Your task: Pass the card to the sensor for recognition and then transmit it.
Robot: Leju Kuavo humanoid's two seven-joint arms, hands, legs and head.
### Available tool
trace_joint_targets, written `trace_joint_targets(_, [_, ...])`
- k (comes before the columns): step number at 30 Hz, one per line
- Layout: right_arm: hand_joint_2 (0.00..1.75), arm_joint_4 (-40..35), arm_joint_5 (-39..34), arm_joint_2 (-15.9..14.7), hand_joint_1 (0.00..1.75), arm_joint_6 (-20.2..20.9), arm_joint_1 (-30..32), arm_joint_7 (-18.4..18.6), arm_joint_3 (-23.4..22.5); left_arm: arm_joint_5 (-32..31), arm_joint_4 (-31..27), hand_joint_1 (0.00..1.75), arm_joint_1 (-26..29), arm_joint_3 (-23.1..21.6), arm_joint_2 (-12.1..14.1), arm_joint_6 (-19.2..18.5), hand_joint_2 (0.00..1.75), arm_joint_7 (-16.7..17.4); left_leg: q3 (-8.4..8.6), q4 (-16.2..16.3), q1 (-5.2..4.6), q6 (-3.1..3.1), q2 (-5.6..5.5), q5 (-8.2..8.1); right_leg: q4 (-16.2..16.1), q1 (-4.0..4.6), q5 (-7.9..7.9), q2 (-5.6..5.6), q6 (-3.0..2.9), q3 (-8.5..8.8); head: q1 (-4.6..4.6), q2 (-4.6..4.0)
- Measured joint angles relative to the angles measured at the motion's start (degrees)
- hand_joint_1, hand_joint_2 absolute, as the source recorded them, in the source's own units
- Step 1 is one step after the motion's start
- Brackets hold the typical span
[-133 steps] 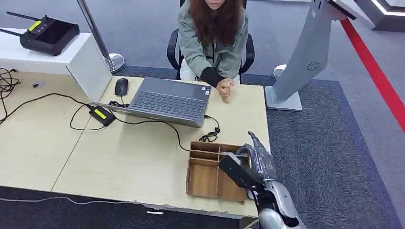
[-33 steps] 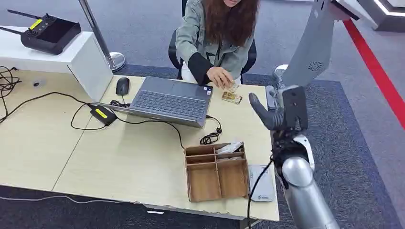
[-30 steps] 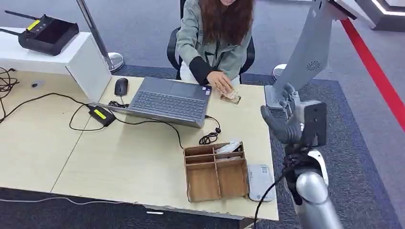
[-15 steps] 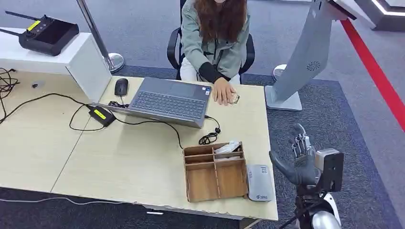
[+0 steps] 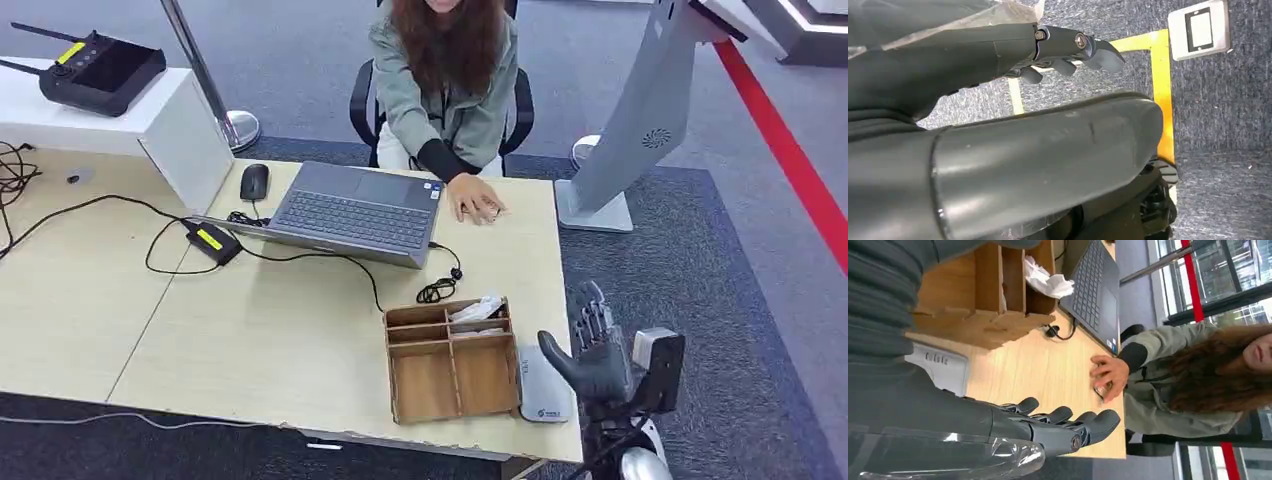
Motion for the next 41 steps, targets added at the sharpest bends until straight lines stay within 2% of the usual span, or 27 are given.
trace_joint_targets(16, [1.75,3.0,-3.2,0.6,0.00,-0.7,-0.3,-0.9,2.7,-0.8,0.0,0.00,0.0,0.1,0.1,0.0,0.00,-0.2,0.01,0.0,0.00,0.00,0.00,0.00,0.0,0.00,0.00,0.00,0.00,0.00,0.00,0.00])
trace_joint_targets(41, [1.75,3.8,-4.4,0.6,0.00,-1.3,-0.2,-1.3,2.8,-0.9,0.0,0.00,0.0,0.3,0.2,0.0,0.00,-0.6,0.01,0.0,0.00,0.00,0.00,0.00,0.0,0.00,0.00,0.00,0.00,0.00,0.00,0.00])
